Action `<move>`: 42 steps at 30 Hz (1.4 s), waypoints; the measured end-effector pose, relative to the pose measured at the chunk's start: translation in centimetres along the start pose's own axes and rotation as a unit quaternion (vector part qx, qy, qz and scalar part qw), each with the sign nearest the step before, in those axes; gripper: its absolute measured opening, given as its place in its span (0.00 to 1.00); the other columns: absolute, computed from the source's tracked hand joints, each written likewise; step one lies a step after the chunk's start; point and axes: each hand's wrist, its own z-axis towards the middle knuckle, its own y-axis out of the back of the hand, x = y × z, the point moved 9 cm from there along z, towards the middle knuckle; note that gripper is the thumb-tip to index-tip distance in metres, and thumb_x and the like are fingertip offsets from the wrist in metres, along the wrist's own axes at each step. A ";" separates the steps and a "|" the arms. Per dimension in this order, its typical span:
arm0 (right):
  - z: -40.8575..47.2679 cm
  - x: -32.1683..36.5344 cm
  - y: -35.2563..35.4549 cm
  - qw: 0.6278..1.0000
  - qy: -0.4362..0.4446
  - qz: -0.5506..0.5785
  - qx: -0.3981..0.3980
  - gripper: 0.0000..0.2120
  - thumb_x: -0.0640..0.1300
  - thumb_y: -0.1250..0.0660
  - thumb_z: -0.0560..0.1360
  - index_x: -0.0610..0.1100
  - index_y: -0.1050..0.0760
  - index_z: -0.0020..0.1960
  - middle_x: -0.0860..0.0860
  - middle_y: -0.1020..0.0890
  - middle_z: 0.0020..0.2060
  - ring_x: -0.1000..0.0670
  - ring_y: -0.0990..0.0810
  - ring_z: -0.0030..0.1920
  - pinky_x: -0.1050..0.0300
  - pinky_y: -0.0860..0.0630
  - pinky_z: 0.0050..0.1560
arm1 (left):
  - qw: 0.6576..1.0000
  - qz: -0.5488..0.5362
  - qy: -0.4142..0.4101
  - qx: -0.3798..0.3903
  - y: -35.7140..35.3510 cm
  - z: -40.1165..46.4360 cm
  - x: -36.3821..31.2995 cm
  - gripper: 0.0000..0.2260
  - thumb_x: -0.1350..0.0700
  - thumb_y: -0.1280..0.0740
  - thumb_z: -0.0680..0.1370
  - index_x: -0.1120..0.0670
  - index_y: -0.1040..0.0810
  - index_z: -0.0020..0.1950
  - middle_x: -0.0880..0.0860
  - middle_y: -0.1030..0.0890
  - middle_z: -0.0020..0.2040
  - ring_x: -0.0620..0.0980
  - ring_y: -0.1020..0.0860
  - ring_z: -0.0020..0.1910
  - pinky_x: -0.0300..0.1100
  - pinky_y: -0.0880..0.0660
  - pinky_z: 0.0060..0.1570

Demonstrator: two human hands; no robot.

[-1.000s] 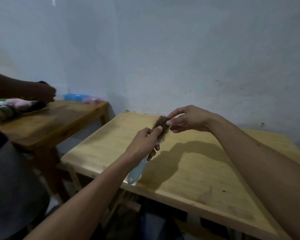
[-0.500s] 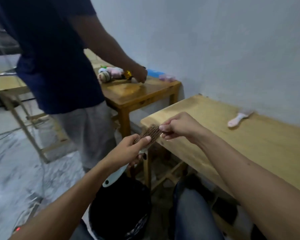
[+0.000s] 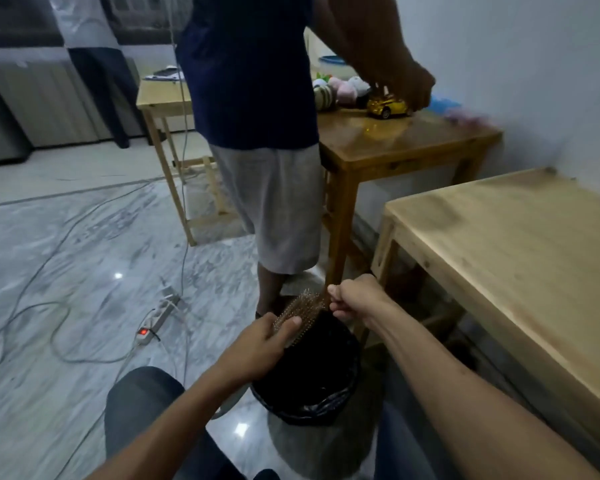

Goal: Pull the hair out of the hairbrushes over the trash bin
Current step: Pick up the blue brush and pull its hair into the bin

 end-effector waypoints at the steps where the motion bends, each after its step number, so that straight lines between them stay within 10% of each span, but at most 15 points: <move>1: 0.5 -0.4 -0.6 1.000 -0.005 0.003 -0.006 0.10 0.38 0.31 0.77 0.32 0.20 0.55 0.44 0.18 0.37 0.51 0.18 0.33 0.61 0.20 0.27 | 1.000 0.013 0.002 -0.002 0.0 -0.1 0.7 0.32 0.26 0.41 0.72 0.57 0.26 0.44 0.51 0.26 0.33 0.50 0.26 0.30 0.51 0.29 0.34; 8: 2.4 -1.1 -3.1 0.996 -0.007 0.069 -0.057 0.11 0.40 0.31 0.77 0.34 0.20 0.56 0.44 0.17 0.39 0.49 0.17 0.37 0.55 0.14 0.40 | 0.997 -0.033 0.060 -0.022 -0.6 0.9 3.6 0.26 0.29 0.40 0.74 0.53 0.26 0.47 0.49 0.25 0.34 0.48 0.27 0.29 0.47 0.32 0.31; 14: 2.1 -1.6 -5.4 0.987 -0.006 0.030 0.160 0.25 0.66 0.28 0.71 0.49 0.22 0.57 0.49 0.14 0.53 0.49 0.14 0.52 0.56 0.18 0.45 | 0.992 -0.084 0.091 -0.037 -1.4 2.4 5.2 0.26 0.29 0.38 0.72 0.53 0.25 0.44 0.49 0.26 0.31 0.48 0.28 0.26 0.45 0.34 0.28; 19: 3.1 -1.3 -4.0 0.992 0.094 -0.049 0.069 0.07 0.46 0.23 0.73 0.45 0.13 0.48 0.50 0.12 0.42 0.51 0.15 0.45 0.64 0.24 0.38 | 0.995 -0.023 0.090 -0.030 -3.0 3.3 5.6 0.28 0.28 0.41 0.72 0.53 0.23 0.50 0.53 0.19 0.37 0.51 0.21 0.31 0.48 0.28 0.31; 28: 4.9 -0.8 1.6 0.998 0.056 0.008 -0.030 0.06 0.44 0.26 0.76 0.41 0.16 0.47 0.48 0.16 0.35 0.53 0.19 0.32 0.65 0.18 0.34 | 0.984 -0.070 0.161 -0.034 -1.2 3.4 8.5 0.17 0.41 0.36 0.79 0.55 0.27 0.44 0.49 0.29 0.27 0.45 0.31 0.19 0.38 0.36 0.22; 32: 5.5 -1.9 -0.2 0.988 0.062 -0.142 0.005 0.22 0.62 0.33 0.77 0.48 0.19 0.61 0.50 0.17 0.57 0.47 0.19 0.59 0.47 0.22 0.62 | 0.988 -0.055 0.138 -0.049 -1.6 3.7 7.0 0.20 0.38 0.36 0.78 0.55 0.24 0.46 0.48 0.26 0.28 0.46 0.28 0.24 0.42 0.34 0.26; 36: 4.7 -2.0 -2.0 0.977 0.120 -0.151 0.089 0.38 0.71 0.34 0.72 0.59 0.39 0.78 0.51 0.39 0.77 0.45 0.36 0.77 0.44 0.32 0.73 | 0.984 -0.084 0.149 -0.042 -1.8 3.5 7.0 0.19 0.37 0.34 0.76 0.53 0.25 0.47 0.47 0.26 0.29 0.45 0.27 0.25 0.42 0.34 0.26; 39: 3.7 -1.9 -4.1 0.952 0.195 -0.144 0.187 0.32 0.63 0.26 0.71 0.59 0.29 0.72 0.52 0.26 0.70 0.53 0.27 0.69 0.47 0.27 0.70 | 0.986 -0.055 0.152 -0.029 -2.1 3.3 6.8 0.20 0.36 0.31 0.73 0.52 0.25 0.48 0.49 0.24 0.32 0.46 0.27 0.25 0.41 0.34 0.26; 42: 4.7 -1.6 -3.4 0.959 0.211 -0.163 0.100 0.07 0.49 0.25 0.74 0.52 0.14 0.51 0.55 0.13 0.46 0.55 0.16 0.52 0.47 0.20 0.61 | 0.988 -0.043 0.149 -0.013 -2.1 3.0 6.2 0.21 0.36 0.28 0.71 0.53 0.24 0.48 0.47 0.24 0.31 0.43 0.27 0.23 0.40 0.34 0.24</move>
